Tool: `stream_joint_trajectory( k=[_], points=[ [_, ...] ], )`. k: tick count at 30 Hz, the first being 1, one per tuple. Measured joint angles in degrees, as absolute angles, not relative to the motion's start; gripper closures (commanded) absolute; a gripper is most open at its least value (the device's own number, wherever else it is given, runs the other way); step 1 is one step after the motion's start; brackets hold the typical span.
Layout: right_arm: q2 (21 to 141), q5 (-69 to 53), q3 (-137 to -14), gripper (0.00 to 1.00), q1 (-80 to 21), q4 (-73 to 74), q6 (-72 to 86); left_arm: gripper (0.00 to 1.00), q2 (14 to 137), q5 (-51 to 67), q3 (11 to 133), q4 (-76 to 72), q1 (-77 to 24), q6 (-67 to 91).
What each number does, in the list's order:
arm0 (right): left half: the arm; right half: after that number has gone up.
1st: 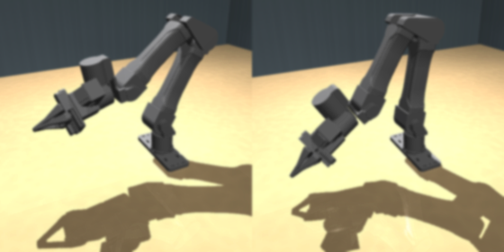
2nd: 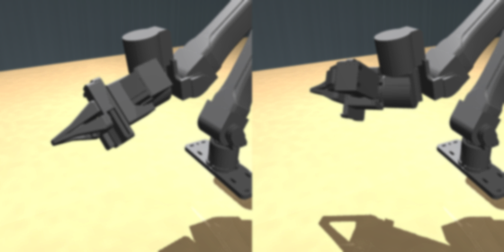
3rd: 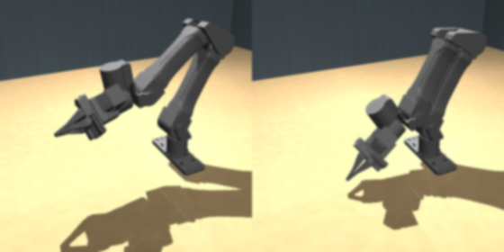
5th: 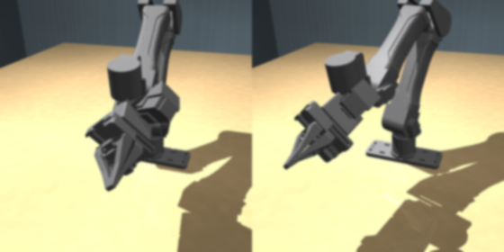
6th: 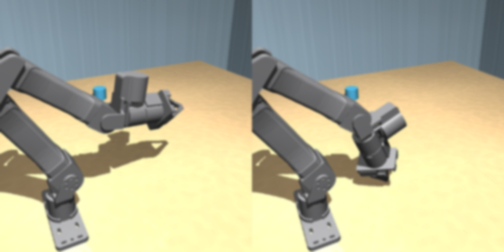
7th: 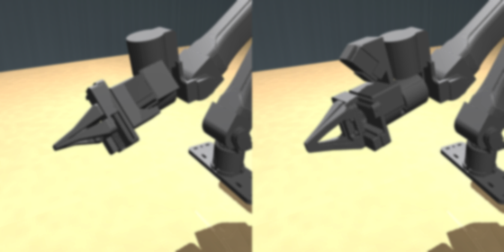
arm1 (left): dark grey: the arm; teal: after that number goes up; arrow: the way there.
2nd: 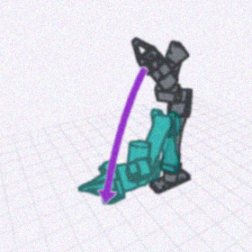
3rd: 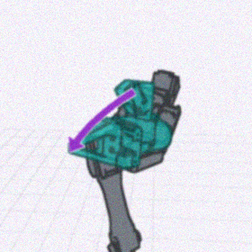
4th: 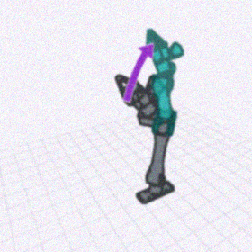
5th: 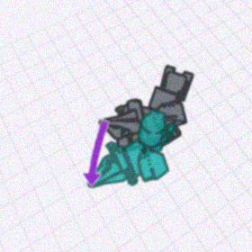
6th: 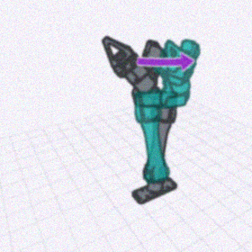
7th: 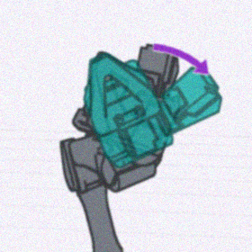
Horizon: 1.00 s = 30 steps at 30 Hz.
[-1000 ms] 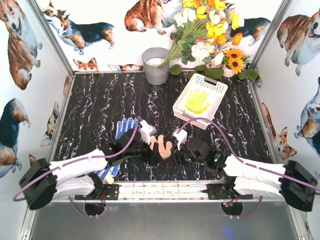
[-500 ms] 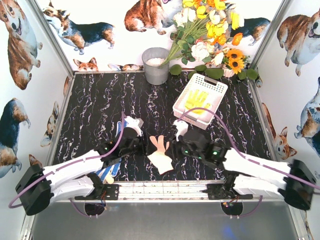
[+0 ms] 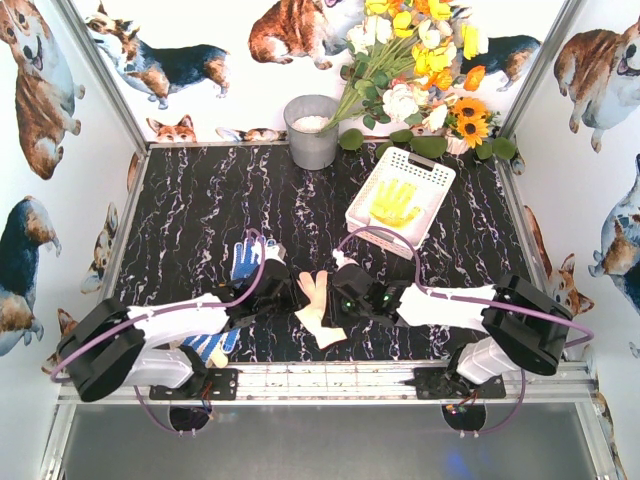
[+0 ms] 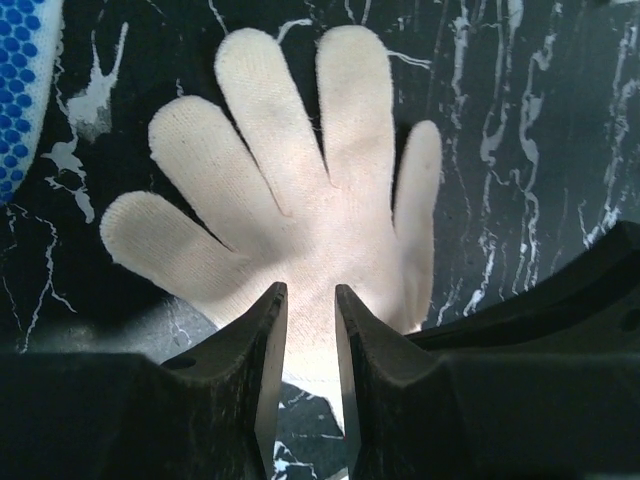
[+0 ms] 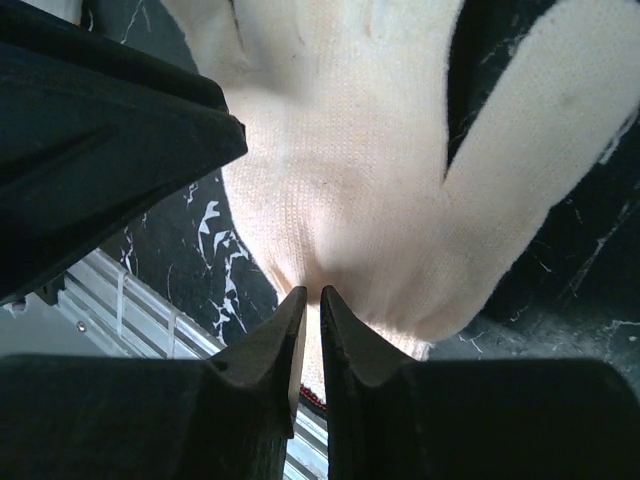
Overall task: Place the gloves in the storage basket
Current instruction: Place the glove at the center of the board.
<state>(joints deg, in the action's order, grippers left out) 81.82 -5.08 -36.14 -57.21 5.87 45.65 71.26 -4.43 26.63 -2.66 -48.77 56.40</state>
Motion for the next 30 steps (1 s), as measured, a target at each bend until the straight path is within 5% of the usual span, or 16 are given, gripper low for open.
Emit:
stream_joint_trajectory(
  k=[19,30],
  points=[
    [76.42,2.70,-30.87,0.81,-55.61,10.48,61.65,0.82,88.92,-6.46,31.77,-17.26,-48.77,51.03],
    [74.63,1.15,-38.17,0.75,-51.05,18.02,55.16,0.63,88.71,-4.56,36.99,-12.99,-48.77,43.33]
  ],
)
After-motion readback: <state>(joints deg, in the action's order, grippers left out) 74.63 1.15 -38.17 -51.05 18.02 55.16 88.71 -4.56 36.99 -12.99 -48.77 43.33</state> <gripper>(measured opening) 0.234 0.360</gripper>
